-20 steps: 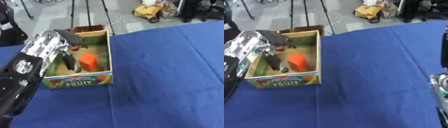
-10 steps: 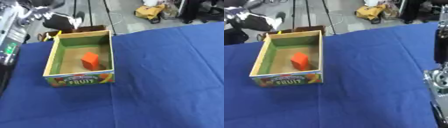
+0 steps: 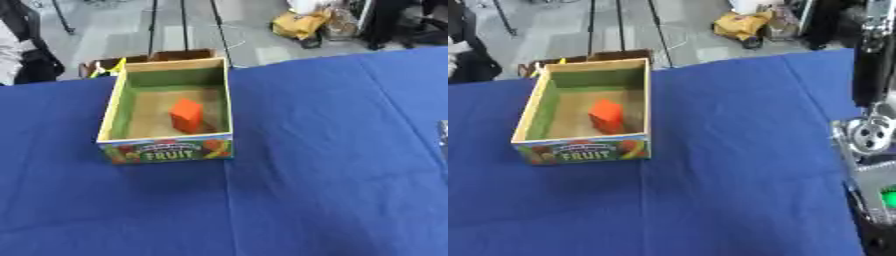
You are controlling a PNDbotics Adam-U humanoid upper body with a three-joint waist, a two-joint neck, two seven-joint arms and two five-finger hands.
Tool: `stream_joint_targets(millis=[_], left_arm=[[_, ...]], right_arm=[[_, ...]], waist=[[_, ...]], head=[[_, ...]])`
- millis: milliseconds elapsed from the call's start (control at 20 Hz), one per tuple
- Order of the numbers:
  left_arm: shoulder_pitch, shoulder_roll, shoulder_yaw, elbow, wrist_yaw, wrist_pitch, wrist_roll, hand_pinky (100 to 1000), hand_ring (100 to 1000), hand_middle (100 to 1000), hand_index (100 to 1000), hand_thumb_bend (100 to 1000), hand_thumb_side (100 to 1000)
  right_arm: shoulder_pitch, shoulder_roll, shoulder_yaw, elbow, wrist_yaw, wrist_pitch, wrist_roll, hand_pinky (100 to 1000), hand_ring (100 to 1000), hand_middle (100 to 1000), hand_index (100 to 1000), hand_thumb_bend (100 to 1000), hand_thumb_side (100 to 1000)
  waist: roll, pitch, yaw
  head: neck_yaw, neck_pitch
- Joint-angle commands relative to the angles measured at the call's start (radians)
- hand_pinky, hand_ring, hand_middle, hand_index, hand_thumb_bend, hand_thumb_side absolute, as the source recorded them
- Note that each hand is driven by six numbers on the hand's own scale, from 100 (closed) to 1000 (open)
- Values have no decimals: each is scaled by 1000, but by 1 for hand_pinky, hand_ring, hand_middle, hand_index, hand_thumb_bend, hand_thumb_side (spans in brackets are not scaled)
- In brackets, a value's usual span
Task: Pick up objects on the table and place them in the box.
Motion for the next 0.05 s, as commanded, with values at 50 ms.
stream_joint_targets(millis=[50], left_arm=[[45,9,39,-49,212,-33,141,576,687,689,873,228,920]], right_arm=[[-9,-6,-10,-14,9,2,-2,727,701,693,802,260,1000]], waist=[[-10,-33,7]], head=[[5,29]])
